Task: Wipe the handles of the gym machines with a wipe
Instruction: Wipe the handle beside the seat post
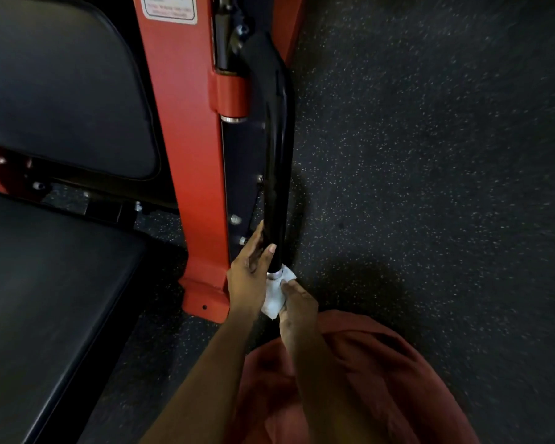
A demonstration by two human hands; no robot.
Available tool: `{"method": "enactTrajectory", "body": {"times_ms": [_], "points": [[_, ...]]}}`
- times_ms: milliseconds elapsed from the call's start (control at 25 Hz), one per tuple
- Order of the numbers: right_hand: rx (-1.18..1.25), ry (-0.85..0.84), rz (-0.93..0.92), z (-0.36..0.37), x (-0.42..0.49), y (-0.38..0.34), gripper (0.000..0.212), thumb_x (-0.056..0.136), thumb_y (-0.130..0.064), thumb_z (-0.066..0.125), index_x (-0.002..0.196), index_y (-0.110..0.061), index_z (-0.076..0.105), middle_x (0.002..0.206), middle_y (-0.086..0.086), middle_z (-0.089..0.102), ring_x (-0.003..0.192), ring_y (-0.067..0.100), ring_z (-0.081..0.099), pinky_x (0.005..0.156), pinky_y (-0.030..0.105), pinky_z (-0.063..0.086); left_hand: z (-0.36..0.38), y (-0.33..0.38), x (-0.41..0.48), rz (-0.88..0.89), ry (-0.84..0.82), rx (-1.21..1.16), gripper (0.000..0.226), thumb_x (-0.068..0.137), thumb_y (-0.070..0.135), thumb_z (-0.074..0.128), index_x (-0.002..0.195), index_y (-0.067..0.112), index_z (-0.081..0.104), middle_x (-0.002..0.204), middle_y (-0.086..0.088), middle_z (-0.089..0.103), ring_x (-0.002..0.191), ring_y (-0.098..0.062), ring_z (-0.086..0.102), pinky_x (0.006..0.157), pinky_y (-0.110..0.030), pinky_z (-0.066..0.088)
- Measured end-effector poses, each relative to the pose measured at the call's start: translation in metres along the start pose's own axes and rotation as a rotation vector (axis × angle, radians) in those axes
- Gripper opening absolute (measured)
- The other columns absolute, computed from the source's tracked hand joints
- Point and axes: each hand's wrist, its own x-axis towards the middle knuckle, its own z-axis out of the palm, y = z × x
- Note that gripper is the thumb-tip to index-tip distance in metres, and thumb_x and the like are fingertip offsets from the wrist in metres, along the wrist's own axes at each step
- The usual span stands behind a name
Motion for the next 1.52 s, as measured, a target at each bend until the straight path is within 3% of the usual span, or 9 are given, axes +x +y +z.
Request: {"method": "enactTrajectory", "body": {"times_ms": [120,320,520,680,840,960,1120,1240,1520], "points": [[-0.447,0.015,-0.112,-0.010,-0.012,-0.015,0.017,0.087,-0.002,0.056,0.098,0.006,0.066,0.108,0.020,0.066,0.094,0.026,0.060,0.092,0.034,0.045,-0.003,0.002,-0.005,-0.007,-0.018,0.041,0.044,0.091,0.022,0.056,0.134,0.027,0.046,0.130,0.019,0.049,0.104,0.024,0.047,0.088,-0.002,0.038],[-1.170,0.063,-0.449,-0.011,-0.106,-0.075,0.026,0.094,-0.021,0.047,0.104,-0.011,0.069,0.110,0.014,0.067,0.103,0.028,0.060,0.082,0.028,0.041,-0.030,0.041,-0.043,-0.073,-0.043,0.186,0.043,0.093,0.026,0.052,0.136,0.022,0.045,0.135,0.005,0.052,0.127,-0.008,0.045,0.104,-0.021,0.033],[-1.048,-0.055,-0.613,-0.025,-0.241,-0.122,0.028,0.092,-0.008,0.049,0.115,-0.009,0.064,0.108,0.013,0.069,0.099,0.021,0.065,0.073,0.008,0.037,-0.078,0.143,-0.112,0.014,-0.148,0.465,0.053,0.091,0.026,0.056,0.139,0.011,0.039,0.142,-0.010,0.042,0.133,-0.021,0.038,0.105,-0.021,0.024],[-1.114,-0.219,-0.690,-0.055,-0.356,-0.140,0.034,0.090,-0.001,0.046,0.117,-0.013,0.063,0.107,0.010,0.069,0.095,0.016,0.067,0.077,0.010,0.044,-0.115,0.223,-0.198,0.120,-0.224,0.635,0.056,0.091,0.027,0.056,0.141,0.011,0.037,0.145,-0.012,0.037,0.135,-0.024,0.034,0.111,-0.027,0.022],[-1.315,-0.319,-0.826,-0.077,-0.438,-0.151,0.033,0.089,-0.006,0.048,0.115,-0.018,0.065,0.101,0.009,0.072,0.089,0.013,0.069,0.079,0.026,0.051,-0.142,0.260,-0.287,0.198,-0.109,0.694,0.056,0.092,0.032,0.054,0.141,0.014,0.035,0.144,-0.010,0.040,0.134,-0.025,0.036,0.113,-0.037,0.026],[-1.454,-0.475,-1.013,-0.089,-0.491,-0.154,0.030,0.089,-0.009,0.051,0.111,-0.019,0.067,0.101,0.007,0.072,0.092,0.014,0.068,0.082,0.024,0.051,-0.155,0.265,-0.359,0.175,0.024,0.782,0.055,0.093,0.037,0.048,0.143,0.018,0.033,0.148,-0.006,0.034,0.138,-0.023,0.030,0.114,-0.040,0.020],[-1.646,-0.795,-1.216,-0.099,-0.546,-0.131,0.026,0.089,-0.014,0.054,0.109,-0.020,0.068,0.098,0.005,0.073,0.096,0.013,0.067,0.089,0.024,0.049,-0.181,0.251,-0.458,0.083,0.272,0.758,0.050,0.094,0.040,0.045,0.139,0.020,0.040,0.144,-0.004,0.040,0.132,-0.022,0.038,0.112,-0.043,0.027],[-1.773,-1.045,-1.290,-0.107,-0.596,-0.087,0.030,0.088,-0.009,0.050,0.109,-0.019,0.069,0.106,0.000,0.070,0.099,0.010,0.065,0.089,0.013,0.044,-0.214,0.240,-0.543,-0.025,0.495,0.694,0.048,0.094,0.039,0.045,0.138,0.020,0.041,0.141,-0.003,0.043,0.129,-0.024,0.041,0.110,-0.043,0.030],[-1.919,-1.557,-1.427,-0.112,-0.710,0.059,0.029,0.093,-0.021,0.046,0.110,-0.031,0.067,0.104,0.002,0.071,0.101,0.018,0.063,0.082,0.023,0.044,-0.301,0.196,-0.726,-0.370,0.821,0.510,0.057,0.094,0.042,0.045,0.144,0.018,0.030,0.147,-0.008,0.034,0.133,-0.027,0.037,0.111,-0.042,0.029]]}}
